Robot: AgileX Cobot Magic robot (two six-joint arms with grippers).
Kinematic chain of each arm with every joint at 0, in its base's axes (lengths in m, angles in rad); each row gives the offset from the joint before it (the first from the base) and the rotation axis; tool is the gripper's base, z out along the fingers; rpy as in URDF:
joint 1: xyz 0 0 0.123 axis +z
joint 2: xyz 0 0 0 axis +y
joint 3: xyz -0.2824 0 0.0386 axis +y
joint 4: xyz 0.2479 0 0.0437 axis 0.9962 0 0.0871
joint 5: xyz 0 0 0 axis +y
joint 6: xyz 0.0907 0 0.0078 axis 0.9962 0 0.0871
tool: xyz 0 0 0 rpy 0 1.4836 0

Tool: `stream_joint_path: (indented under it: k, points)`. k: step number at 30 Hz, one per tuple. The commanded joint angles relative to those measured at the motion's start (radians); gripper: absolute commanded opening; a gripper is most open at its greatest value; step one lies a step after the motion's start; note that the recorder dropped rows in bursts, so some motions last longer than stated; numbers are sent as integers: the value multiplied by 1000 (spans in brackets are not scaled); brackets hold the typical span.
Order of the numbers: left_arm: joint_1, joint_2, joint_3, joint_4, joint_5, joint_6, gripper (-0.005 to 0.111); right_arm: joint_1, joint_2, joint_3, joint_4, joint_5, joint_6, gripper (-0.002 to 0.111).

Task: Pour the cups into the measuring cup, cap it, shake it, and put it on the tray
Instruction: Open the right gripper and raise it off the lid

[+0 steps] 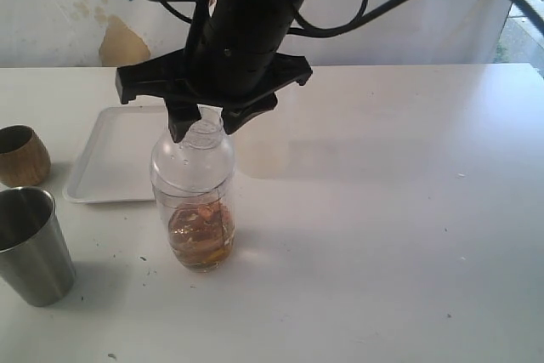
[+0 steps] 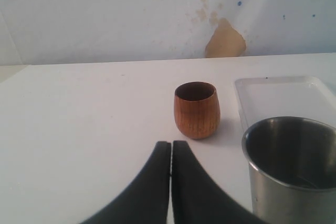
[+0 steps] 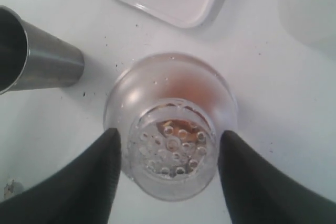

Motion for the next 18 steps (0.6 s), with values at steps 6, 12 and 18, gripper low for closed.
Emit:
stream_joint_path:
  k: [6, 12, 18]
  points:
    - [0, -5, 4, -4, -4, 2, 1, 0, -56, 1, -29, -49, -12, 52]
    - [0, -5, 4, -4, -4, 2, 1, 0, -93, 1, -128, 85, -8, 18]
    - [0, -5, 4, -4, -4, 2, 1, 0, -93, 35, -172, 104, 14, 0]
